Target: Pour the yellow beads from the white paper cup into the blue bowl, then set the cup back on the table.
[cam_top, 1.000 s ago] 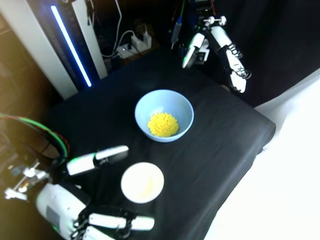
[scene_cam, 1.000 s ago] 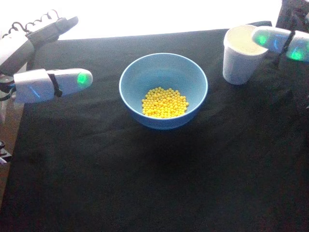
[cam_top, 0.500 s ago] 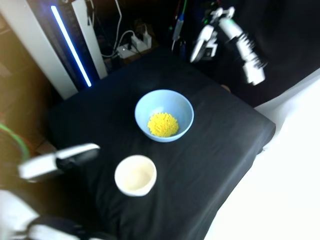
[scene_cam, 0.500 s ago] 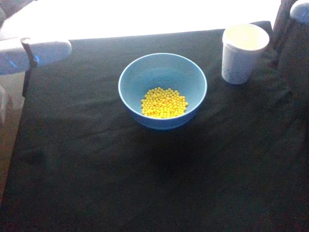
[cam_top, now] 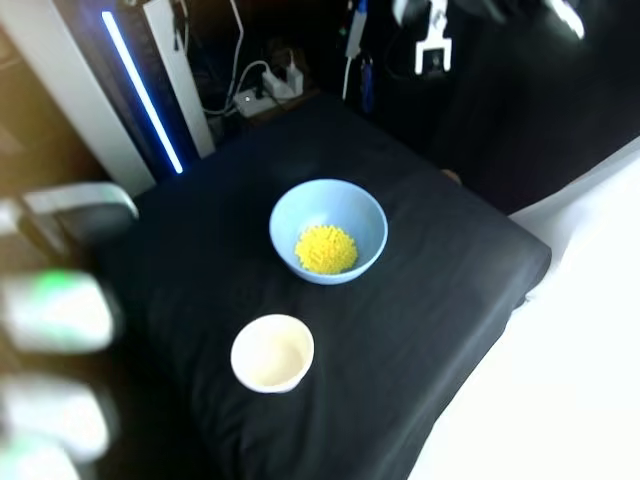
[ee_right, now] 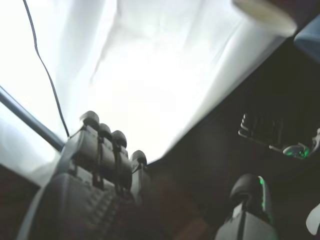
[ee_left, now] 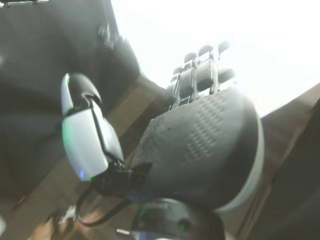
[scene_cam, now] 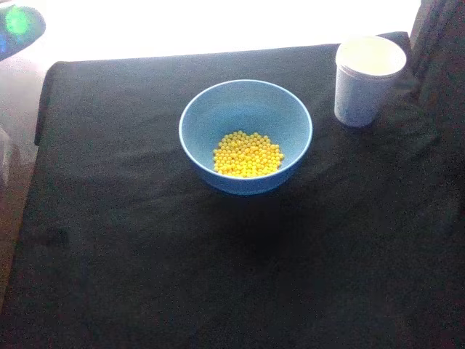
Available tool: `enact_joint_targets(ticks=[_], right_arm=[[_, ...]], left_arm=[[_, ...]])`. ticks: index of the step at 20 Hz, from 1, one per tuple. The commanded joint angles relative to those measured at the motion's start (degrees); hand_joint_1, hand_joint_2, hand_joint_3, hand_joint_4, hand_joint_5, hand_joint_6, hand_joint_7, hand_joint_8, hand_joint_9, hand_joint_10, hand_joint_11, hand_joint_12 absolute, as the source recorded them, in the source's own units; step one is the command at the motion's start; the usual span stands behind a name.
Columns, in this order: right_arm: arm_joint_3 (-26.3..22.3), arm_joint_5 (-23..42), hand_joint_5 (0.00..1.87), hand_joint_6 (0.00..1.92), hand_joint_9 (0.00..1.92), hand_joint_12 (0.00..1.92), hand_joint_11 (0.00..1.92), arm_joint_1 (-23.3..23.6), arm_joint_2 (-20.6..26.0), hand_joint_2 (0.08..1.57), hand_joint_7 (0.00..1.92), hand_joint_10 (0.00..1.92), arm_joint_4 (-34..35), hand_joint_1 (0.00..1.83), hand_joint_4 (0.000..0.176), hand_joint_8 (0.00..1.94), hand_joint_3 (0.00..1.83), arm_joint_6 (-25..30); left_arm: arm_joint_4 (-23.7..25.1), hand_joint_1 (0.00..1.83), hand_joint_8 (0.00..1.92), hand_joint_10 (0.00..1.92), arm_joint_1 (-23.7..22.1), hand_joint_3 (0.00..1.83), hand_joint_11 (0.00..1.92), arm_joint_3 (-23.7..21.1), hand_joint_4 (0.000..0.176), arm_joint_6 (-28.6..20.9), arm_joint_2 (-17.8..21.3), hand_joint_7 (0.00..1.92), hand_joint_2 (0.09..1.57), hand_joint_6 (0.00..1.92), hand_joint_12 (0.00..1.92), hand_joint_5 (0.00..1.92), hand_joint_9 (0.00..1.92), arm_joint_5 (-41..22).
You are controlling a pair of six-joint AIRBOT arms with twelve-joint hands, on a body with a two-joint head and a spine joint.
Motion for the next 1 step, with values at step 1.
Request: enact_joint_targets(ticks=[1], right_arm=[[-0.9,8.1,0.14,0.00,0.13,0.06,0.05,0.5,0.9,0.76,0.19,0.01,1.6,0.77,0.129,0.01,0.00,-1.0]], left_arm=[[-1.8,0.37,0.00,0.00,0.8,0.01,0.00,-0.5,0.000,-0.2,0.7,0.18,0.97,0.00,0.32,0.07,0.17,-10.4]])
